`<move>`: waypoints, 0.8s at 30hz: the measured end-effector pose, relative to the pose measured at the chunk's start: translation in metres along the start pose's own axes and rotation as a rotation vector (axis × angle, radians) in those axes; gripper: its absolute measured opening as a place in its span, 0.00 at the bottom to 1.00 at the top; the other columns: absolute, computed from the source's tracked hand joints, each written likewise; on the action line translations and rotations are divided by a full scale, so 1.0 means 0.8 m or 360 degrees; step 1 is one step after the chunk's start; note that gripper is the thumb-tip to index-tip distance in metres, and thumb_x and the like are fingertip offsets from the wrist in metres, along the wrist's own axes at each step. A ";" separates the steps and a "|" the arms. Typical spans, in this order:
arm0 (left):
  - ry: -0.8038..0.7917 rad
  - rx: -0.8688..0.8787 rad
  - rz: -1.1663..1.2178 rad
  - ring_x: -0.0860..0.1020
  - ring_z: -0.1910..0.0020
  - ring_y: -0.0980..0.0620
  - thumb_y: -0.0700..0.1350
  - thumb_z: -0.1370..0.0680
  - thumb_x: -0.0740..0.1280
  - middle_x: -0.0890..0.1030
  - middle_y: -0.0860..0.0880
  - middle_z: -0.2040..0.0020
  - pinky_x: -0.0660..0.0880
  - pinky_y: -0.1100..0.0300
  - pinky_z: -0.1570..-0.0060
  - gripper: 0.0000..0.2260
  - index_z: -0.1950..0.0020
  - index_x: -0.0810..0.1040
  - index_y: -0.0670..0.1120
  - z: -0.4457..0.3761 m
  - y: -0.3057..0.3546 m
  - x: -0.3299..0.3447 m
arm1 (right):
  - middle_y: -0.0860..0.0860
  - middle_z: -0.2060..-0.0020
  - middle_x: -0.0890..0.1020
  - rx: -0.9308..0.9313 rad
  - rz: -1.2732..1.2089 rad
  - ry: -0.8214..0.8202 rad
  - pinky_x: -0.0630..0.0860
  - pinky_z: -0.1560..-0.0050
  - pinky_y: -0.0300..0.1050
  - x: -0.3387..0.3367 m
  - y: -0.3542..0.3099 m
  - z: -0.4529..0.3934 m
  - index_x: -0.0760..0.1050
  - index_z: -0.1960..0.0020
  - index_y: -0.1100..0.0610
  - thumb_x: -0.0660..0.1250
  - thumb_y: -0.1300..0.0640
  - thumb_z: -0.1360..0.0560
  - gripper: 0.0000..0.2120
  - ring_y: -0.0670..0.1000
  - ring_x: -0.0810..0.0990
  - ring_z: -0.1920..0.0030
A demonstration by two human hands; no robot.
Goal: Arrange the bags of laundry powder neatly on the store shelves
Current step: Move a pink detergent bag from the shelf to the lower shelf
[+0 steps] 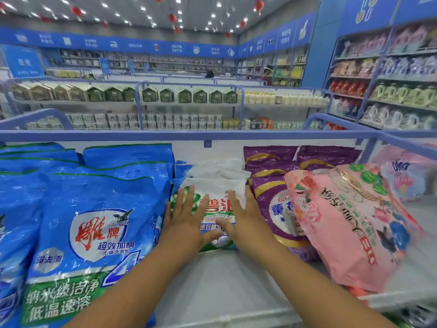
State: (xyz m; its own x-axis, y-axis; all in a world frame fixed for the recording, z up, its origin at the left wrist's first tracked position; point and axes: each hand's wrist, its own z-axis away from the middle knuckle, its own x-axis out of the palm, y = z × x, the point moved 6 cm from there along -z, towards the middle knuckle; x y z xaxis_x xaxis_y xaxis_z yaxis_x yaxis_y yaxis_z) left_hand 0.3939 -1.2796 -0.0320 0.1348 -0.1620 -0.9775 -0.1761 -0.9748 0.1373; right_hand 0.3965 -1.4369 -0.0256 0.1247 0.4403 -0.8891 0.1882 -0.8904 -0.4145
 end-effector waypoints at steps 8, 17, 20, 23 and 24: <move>-0.0033 -0.0071 0.0006 0.25 0.23 0.44 0.79 0.43 0.30 0.21 0.49 0.26 0.32 0.41 0.25 0.54 0.19 0.33 0.57 -0.020 -0.002 0.009 | 0.48 0.20 0.34 0.0028 0.0074 0.0019 0.55 0.22 0.50 0.003 0.002 -0.005 0.40 0.19 0.41 0.56 0.37 0.19 0.36 0.51 0.40 0.19; 0.0073 0.0120 0.0786 0.43 0.17 0.47 0.53 0.18 0.64 0.48 0.47 0.16 0.44 0.53 0.21 0.30 0.18 0.58 0.50 0.003 0.070 -0.017 | 0.39 0.19 0.46 0.0067 -0.0267 -0.0129 0.47 0.21 0.40 -0.087 -0.003 0.092 0.50 0.19 0.42 0.63 0.42 0.19 0.35 0.39 0.43 0.21; 0.0048 0.0230 0.1023 0.49 0.18 0.51 0.53 0.19 0.65 0.54 0.49 0.17 0.48 0.56 0.21 0.31 0.18 0.58 0.52 0.022 0.133 -0.021 | 0.33 0.23 0.55 -0.0014 -0.0363 -0.0023 0.53 0.36 0.17 -0.148 0.012 0.119 0.59 0.21 0.41 0.64 0.44 0.19 0.28 0.30 0.49 0.26; 0.0141 0.0155 0.1258 0.67 0.27 0.55 0.56 0.20 0.67 0.70 0.53 0.26 0.63 0.62 0.30 0.27 0.23 0.68 0.51 0.040 0.193 -0.030 | 0.34 0.24 0.63 -0.0093 -0.0375 0.0162 0.50 0.32 0.23 -0.200 0.051 0.134 0.68 0.25 0.41 0.65 0.46 0.19 0.23 0.32 0.57 0.26; 0.0142 0.0069 0.1354 0.72 0.33 0.56 0.57 0.21 0.68 0.74 0.55 0.31 0.68 0.62 0.36 0.26 0.25 0.70 0.53 0.046 0.211 -0.030 | 0.35 0.24 0.65 -0.0094 -0.0367 0.0212 0.52 0.29 0.28 -0.214 0.071 0.137 0.69 0.26 0.41 0.65 0.47 0.19 0.22 0.33 0.59 0.25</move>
State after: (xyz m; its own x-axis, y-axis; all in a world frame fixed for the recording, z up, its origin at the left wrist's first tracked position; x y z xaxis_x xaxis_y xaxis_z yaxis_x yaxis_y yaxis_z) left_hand 0.3250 -1.4347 0.0087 0.0158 -0.8489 -0.5283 -0.2889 -0.5097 0.8104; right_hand 0.2788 -1.5753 0.0817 0.1982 0.6456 -0.7375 0.2827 -0.7581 -0.5876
